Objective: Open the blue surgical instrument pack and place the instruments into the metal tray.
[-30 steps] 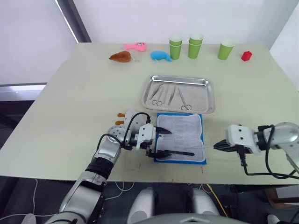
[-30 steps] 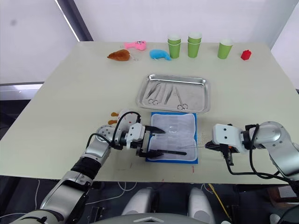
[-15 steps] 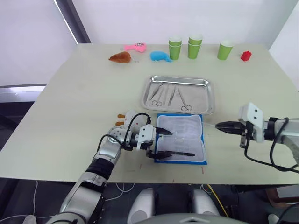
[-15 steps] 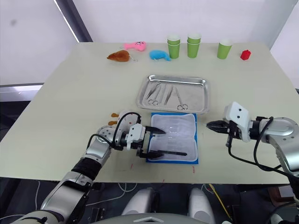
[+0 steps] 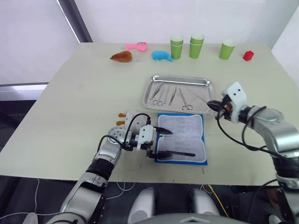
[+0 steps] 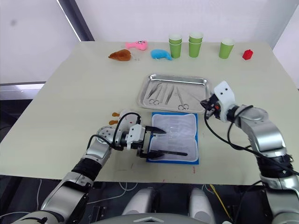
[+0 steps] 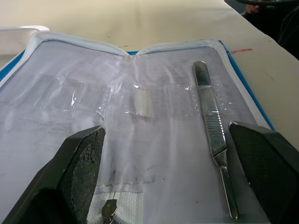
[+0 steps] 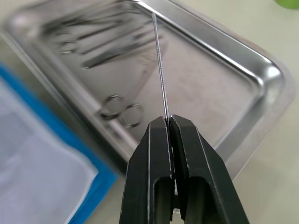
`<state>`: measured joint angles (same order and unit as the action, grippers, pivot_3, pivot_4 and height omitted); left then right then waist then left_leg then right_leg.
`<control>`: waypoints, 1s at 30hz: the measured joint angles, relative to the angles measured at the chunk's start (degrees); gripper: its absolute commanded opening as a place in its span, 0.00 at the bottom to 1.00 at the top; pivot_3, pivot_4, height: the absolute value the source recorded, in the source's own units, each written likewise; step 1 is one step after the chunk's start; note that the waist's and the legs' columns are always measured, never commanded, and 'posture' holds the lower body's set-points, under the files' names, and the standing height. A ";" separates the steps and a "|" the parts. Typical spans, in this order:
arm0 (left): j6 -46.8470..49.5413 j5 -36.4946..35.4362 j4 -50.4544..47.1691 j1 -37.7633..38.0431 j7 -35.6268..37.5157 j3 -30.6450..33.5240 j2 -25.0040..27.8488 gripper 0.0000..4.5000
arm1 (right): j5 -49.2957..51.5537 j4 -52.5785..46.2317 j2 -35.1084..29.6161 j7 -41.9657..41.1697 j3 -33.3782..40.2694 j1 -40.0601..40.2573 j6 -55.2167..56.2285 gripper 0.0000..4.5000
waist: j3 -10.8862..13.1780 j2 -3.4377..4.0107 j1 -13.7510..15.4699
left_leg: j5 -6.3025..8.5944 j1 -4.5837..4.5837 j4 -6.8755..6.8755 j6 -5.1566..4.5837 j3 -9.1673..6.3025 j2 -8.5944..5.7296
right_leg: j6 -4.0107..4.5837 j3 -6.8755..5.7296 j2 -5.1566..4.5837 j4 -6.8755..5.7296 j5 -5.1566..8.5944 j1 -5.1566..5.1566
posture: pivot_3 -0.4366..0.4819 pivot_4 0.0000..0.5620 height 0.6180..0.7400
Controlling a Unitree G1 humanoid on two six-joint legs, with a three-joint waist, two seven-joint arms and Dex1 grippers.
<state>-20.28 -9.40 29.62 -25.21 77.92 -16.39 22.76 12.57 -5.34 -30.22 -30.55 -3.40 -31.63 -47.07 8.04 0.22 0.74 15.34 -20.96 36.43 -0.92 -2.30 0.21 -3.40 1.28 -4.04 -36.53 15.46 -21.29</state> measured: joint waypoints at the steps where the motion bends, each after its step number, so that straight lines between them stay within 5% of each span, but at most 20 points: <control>1: 0.00 0.00 -0.03 0.00 -0.03 -0.01 -0.05 1.00 | -0.76 1.23 0.63 1.15 -0.41 -1.02 -0.66 0.01 | -0.02 0.03 0.04 | 0.00 -0.01 0.00 0.00 -0.02 -0.02 | 0.01 0.00 0.00 0.00 0.00 0.00 | 0.48 0.27 1.00; 4: 0.00 0.00 -0.11 0.04 -0.05 -0.02 -0.13 1.00 | -1.50 3.02 1.60 2.88 -0.83 -2.03 -2.05 0.01 | -0.03 0.04 0.08 | 0.00 -0.05 0.01 -0.01 -0.06 -0.05 | 0.02 -0.02 -0.01 0.00 -0.01 0.00 | 0.48 0.27 1.00; 7: 0.22 -0.02 -0.17 0.25 -0.60 0.23 0.15 1.00 | -3.26 11.02 11.28 12.46 0.62 -10.45 -11.42 0.01 | -0.14 0.21 -0.45 | -0.06 -0.13 0.04 -0.08 -0.12 -0.07 | 0.14 -0.06 0.03 -0.14 -0.09 -0.15 | 0.48 0.27 1.00; 23: 1.20 -0.02 -1.42 0.65 -0.98 0.10 0.16 1.00 | -2.88 24.00 20.61 20.35 6.65 -14.72 -11.32 0.01 | -0.15 0.25 -0.29 | -0.07 -0.34 0.07 -0.09 -0.23 -0.17 | 0.03 -0.14 0.04 -0.17 -0.14 -0.25 | 0.48 0.27 1.00; 30: 1.27 -0.02 -1.46 0.75 -1.40 0.11 0.17 1.00 | -2.93 24.15 20.32 19.59 6.62 -14.71 -10.23 0.67 | -0.15 0.26 -0.32 | -0.07 -0.34 0.10 -0.09 -0.23 -0.18 | 0.02 -0.13 0.04 -0.19 -0.14 -0.25 | 0.48 0.27 1.00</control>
<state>-19.00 -9.42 28.16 -24.46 76.52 -16.29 22.92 9.64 18.80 -9.90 -10.95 3.22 -46.34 -57.30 7.89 0.48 0.42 15.27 -21.30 36.54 -1.01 -2.53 0.02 -3.38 1.14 -4.01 -36.72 15.32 -21.53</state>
